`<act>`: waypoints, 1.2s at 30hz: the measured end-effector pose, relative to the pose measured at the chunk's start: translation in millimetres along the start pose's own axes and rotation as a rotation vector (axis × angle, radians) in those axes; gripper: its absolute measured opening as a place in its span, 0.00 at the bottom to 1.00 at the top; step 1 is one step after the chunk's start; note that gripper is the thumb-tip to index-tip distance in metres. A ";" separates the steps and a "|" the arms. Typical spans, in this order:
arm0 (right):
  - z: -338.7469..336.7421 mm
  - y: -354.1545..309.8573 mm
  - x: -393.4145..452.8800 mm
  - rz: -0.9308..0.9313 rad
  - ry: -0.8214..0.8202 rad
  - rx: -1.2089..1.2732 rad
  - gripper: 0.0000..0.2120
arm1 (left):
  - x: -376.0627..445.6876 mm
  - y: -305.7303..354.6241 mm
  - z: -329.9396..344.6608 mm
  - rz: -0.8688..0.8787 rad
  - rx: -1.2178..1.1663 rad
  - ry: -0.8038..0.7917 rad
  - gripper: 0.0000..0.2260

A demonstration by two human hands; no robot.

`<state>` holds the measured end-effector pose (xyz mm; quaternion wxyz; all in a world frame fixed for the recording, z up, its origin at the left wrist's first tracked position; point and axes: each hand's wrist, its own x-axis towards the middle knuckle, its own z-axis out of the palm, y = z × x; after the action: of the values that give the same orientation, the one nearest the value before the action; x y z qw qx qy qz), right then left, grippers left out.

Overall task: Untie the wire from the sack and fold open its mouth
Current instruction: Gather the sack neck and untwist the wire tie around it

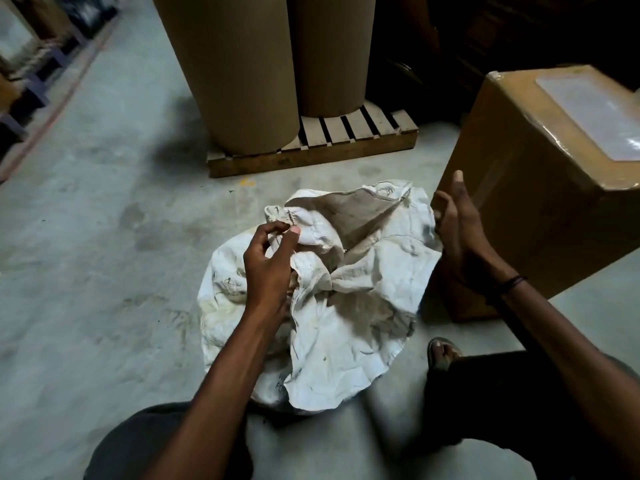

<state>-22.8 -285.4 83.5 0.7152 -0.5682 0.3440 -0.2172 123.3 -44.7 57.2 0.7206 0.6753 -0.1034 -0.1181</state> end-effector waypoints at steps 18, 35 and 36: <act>105.6 -1.0 -32.9 -0.138 -0.487 0.312 0.64 | -13.0 25.9 12.4 0.165 0.197 -0.279 0.54; 152.8 37.1 -10.5 -0.420 -0.189 -0.261 0.44 | 19.2 42.7 -6.6 -0.182 -0.128 -0.505 0.37; 155.2 33.6 -6.6 -0.402 -0.190 -0.236 0.47 | 17.7 41.7 -10.1 -0.165 -0.059 -0.545 0.38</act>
<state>84.9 -169.1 71.0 0.6155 -0.7227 0.1782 -0.2591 144.5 -38.1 98.0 0.6735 0.6035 -0.2346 -0.3566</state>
